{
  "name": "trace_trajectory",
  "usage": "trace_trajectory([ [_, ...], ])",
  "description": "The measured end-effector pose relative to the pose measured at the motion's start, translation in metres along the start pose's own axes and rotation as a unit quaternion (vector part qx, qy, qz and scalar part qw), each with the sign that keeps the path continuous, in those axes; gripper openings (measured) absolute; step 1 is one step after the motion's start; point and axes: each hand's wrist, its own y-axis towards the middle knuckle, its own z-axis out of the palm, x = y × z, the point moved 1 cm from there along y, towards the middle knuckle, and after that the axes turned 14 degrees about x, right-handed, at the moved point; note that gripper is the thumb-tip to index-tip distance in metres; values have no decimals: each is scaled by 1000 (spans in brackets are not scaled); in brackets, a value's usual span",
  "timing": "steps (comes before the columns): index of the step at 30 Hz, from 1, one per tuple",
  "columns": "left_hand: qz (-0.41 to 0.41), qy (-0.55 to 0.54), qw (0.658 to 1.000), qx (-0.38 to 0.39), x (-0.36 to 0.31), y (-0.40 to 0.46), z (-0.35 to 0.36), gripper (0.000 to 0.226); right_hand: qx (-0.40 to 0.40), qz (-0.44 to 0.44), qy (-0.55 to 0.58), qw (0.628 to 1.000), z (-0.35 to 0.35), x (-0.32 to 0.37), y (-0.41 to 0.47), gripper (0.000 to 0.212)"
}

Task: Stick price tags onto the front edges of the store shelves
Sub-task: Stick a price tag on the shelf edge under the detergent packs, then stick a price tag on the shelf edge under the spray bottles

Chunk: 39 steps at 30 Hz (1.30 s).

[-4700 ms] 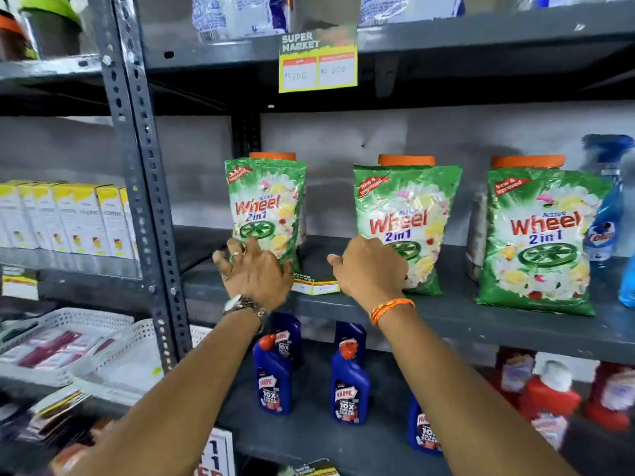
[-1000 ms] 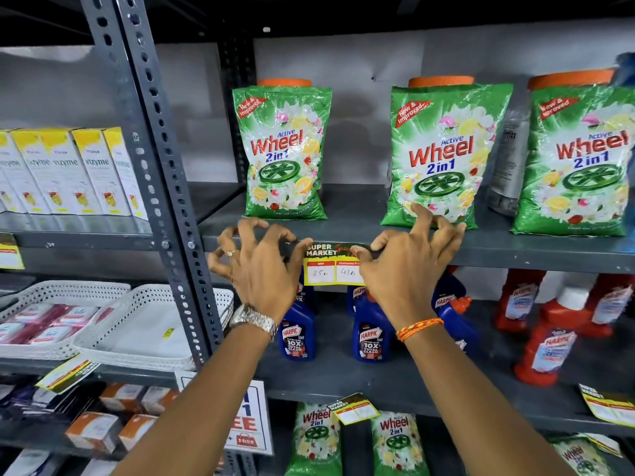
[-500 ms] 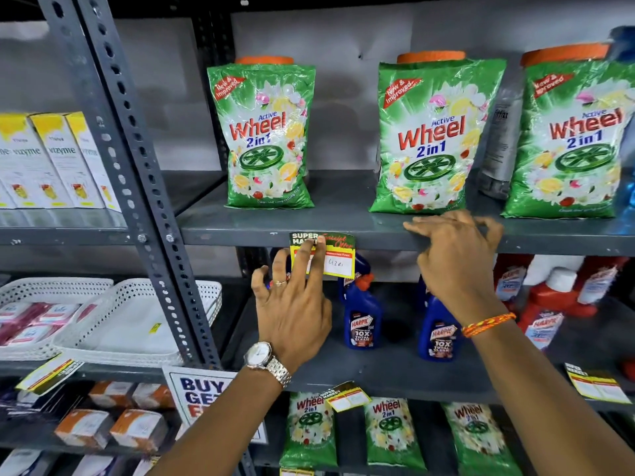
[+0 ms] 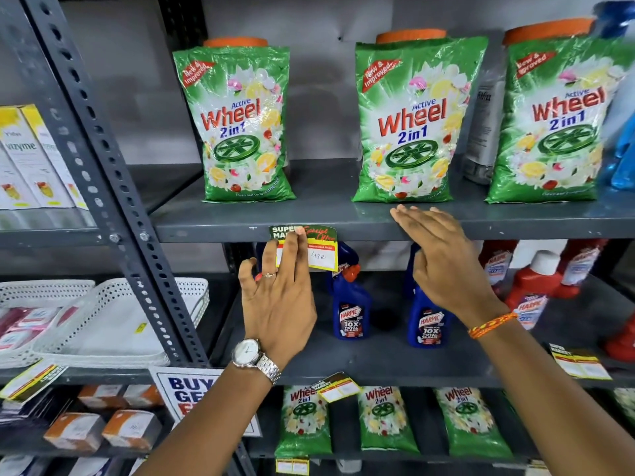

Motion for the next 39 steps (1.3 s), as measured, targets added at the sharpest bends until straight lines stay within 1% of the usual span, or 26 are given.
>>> trace_trajectory([
  [2, 10, -8, 1000, 9, 6, -4, -4, 81, 24, -1, -6, 1000, -2, -1, -2, 74],
  [5, 6, -52, 998, 15, 13, -9, -18, 76, 59, -7, -14, 998, -7, -6, -2, 73],
  [8, 11, -90, 996, -17, 10, -16, -34, 76, 64, 1, -14, 998, -14, -13, -4, 69],
  [12, 36, -135, 988, -60, -21, -16, -51, 74, 48, 34, -22, 998, -33, -37, -23, 63],
  [13, 51, -150, 985, -68, -43, -14, -58, 74, 42, 49, -26, 998, -43, -54, -34, 61],
  [14, 64, -162, 982, -68, -61, -12, -63, 74, 35, 60, -29, 997, -51, -68, -44, 59],
  [18, 64, -166, 982, -57, -87, -9, -67, 73, 26, 52, -29, 998, -54, -82, -54, 50],
  [21, 77, -182, 978, -64, -133, -2, -76, 73, -1, 55, -36, 998, -71, -115, -77, 46],
  [24, 101, -221, 968, -60, -202, 4, -96, 71, -11, 81, -16, 997, -101, -167, -110, 45],
  [27, 116, -250, 959, -61, -266, 13, -117, 68, -16, 128, 24, 991, -128, -221, -138, 48],
  [29, 127, -260, 955, -61, -298, 24, -128, 64, -44, 165, 52, 984, -143, -249, -147, 49],
  [31, 125, -261, 956, -51, -338, 38, -142, 60, -67, 207, 53, 975, -161, -285, -156, 48],
  [33, 109, -252, 961, -22, -372, 54, -153, 60, -54, 260, 44, 963, -174, -321, -157, 43],
  [35, 93, -250, 964, -2, -405, 71, -162, 59, -16, 308, 43, 950, -186, -359, -156, 41],
  [37, 86, -252, 964, 22, -433, 85, -170, 58, 23, 335, 57, 940, -190, -389, -150, 54],
  [39, 83, -233, 968, 48, -457, 94, -176, 56, 66, 352, 76, 930, -192, -411, -142, 58],
])
